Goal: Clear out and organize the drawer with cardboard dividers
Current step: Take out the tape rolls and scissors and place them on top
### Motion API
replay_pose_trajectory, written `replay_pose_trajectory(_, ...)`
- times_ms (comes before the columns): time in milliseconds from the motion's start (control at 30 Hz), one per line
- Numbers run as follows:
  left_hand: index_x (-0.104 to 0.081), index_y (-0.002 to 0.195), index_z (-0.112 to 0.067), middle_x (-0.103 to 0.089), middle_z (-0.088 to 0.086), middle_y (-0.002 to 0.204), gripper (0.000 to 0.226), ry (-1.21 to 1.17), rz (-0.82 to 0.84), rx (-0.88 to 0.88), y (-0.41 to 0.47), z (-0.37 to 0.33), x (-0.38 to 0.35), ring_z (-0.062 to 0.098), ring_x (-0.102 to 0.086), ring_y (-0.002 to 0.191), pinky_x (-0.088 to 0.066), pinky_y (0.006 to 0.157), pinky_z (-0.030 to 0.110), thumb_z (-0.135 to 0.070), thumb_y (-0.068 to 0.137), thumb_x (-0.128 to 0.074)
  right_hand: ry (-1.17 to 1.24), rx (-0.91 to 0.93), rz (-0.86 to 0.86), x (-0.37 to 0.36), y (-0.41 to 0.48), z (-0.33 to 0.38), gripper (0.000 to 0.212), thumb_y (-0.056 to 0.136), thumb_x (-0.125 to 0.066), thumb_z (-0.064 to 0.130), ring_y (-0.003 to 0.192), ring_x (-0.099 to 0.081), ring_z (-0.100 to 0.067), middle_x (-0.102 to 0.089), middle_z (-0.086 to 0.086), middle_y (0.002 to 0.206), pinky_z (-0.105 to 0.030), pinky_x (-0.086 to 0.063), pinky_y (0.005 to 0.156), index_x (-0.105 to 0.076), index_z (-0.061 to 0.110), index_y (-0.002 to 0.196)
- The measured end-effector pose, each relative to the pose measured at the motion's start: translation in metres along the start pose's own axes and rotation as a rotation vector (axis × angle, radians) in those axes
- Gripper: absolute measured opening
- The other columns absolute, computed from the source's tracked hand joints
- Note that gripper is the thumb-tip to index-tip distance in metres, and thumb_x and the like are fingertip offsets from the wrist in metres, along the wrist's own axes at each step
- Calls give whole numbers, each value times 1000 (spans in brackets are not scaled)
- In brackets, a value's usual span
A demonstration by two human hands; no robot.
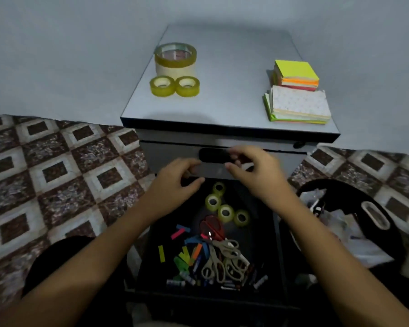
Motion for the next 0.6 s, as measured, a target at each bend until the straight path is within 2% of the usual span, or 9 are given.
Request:
replay_pose_trajectory(67, -59, 122, -13, -52, -6, 97, 37, -16, 119, 84, -10, 18, -39, 4, -48, 87, -33, 72, -2, -25, 87, -65, -39, -89, 56, -20, -24, -36, 33, 82, -70, 17, 87, -57, -13, -63, -7, 98, -2, -35, 71, -65, 11, 114)
replay_pose_trajectory(167, -58, 123, -13, -51, -2, 100, 37, -45, 278, 165, -19, 40, -92, 11, -54, 95, -34, 71, 1, -21, 88, -64, -20, -261, 115, -52, -55, -95, 36, 81, -71, 14, 95, -62, -22, -62, -12, 103, -12, -38, 79, -64, 8, 116)
replay_pose_trajectory(233, -57, 124, -14, -53, 4, 107, 37, -34, 364, 218, -22, 54, -123, 16, -55, 101, -36, 75, 9, -23, 88, -63, -13, -388, 152, -71, -72, -132, 39, 81, -70, 14, 100, -61, -26, -60, -14, 109, -18, -41, 82, -62, 7, 119)
replay_pose_trajectory(300, -57, 124, -13, -53, 8, 113, 39, -24, 422, 264, -23, 65, -151, 21, -54, 107, -40, 85, 21, -25, 87, -64, -25, -487, 169, -84, -86, -160, 41, 83, -69, 15, 104, -59, -28, -58, -15, 113, -22, -41, 86, -60, 8, 122)
replay_pose_trajectory(400, -55, 126, -16, -48, 10, 126, 44, 90, 504, 244, -20, 73, -194, 29, -46, 118, -39, 97, 33, -31, 85, -64, -56, -591, 183, -97, -102, -190, 46, 85, -65, 18, 110, -55, -30, -53, -16, 120, -24, -38, 89, -54, 8, 129)
replay_pose_trajectory(600, -33, 143, -18, -30, 14, 141, 66, 363, 602, 198, -5, 82, -247, 34, -30, 130, -33, 104, 38, -40, 86, -59, -12, -651, 139, -107, -106, -215, 53, 84, -65, 11, 112, -52, -35, -48, -19, 123, -21, -34, 88, -47, 8, 134)
Point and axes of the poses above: each hand's wrist, its own y-axis towards the middle knuckle, its own x-axis out of the back of the hand, z = x × y, the point moved 10 cm from there along y, towards the middle knuckle
